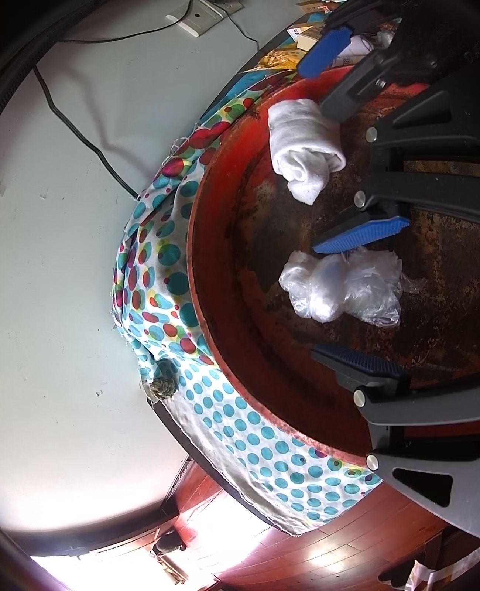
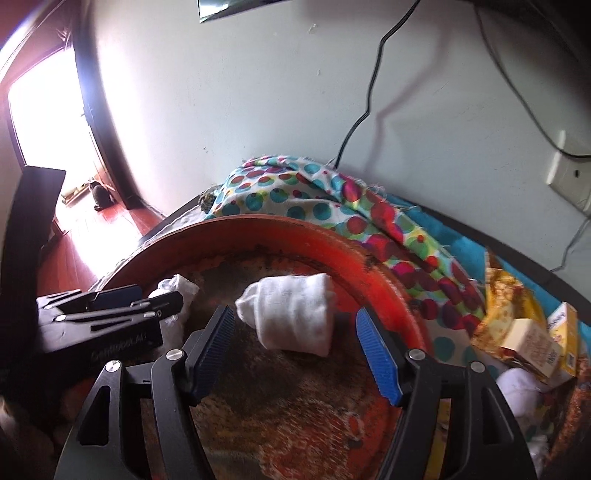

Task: Organize objects
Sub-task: 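Carry the white towel roll into the red tray and open the right gripper, then move both open grippers back from the tray toward the items on the sheet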

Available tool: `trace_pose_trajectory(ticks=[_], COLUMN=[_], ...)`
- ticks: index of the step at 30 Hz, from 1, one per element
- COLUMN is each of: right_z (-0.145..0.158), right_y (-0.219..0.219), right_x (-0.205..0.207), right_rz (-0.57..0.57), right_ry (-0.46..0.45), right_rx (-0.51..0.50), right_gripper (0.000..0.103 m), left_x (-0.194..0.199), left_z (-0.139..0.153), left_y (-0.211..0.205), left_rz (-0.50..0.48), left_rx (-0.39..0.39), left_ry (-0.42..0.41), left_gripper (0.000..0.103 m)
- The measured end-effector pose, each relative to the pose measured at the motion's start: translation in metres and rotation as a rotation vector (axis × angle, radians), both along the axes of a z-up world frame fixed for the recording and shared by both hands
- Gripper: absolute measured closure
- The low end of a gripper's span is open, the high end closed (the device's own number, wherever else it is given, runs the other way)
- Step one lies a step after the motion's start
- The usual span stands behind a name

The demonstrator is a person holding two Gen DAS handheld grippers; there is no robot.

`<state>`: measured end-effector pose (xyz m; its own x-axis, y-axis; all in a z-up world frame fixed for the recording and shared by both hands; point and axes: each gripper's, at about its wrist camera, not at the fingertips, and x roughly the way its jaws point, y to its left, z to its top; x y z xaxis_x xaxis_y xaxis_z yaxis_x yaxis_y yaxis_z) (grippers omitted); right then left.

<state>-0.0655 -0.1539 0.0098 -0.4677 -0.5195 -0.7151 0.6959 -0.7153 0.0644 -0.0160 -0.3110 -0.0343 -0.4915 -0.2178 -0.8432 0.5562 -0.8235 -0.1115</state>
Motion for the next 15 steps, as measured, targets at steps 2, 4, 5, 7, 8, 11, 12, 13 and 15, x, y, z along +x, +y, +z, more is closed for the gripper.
trace_pose_trajectory(ticks=[2,4,5,7,8,11,12,13,15], right_z=[0.005,0.008,0.008,0.007,0.006,-0.002,-0.005,-0.007,-0.011], right_y=[0.016,0.038,0.049,0.077,0.086,0.13,0.146,0.158,0.18], right_x=[0.005,0.009,0.011,0.013,0.013,0.012,0.011,0.01,0.01], right_rz=[-0.014,-0.04,-0.053,-0.094,-0.108,-0.171,-0.195,-0.213,-0.247], right_ry=[0.029,0.056,0.062,0.08,0.082,0.069,0.057,0.05,0.034], right_rx=[-0.004,-0.006,-0.011,-0.006,-0.004,0.002,-0.001,-0.006,-0.01], right_gripper=[0.036,0.036,0.036,0.036,0.036,0.036,0.036,0.036,0.036], left_x=[-0.002,-0.004,-0.006,-0.009,-0.011,-0.016,-0.017,-0.02,-0.025], left_z=[0.001,0.003,0.004,0.006,0.008,0.014,0.016,0.019,0.023], left_y=[0.004,0.011,0.015,0.023,0.03,0.048,0.054,0.064,0.084], left_rz=[-0.011,-0.029,-0.038,-0.059,-0.078,-0.129,-0.145,-0.169,-0.217], left_rx=[-0.003,-0.009,-0.014,-0.018,-0.018,-0.002,0.001,0.006,0.0], left_ry=[-0.001,0.0,0.0,0.003,0.009,0.034,0.038,0.046,0.054], left_gripper=[0.051,0.051,0.051,0.051,0.051,0.051,0.051,0.051,0.051])
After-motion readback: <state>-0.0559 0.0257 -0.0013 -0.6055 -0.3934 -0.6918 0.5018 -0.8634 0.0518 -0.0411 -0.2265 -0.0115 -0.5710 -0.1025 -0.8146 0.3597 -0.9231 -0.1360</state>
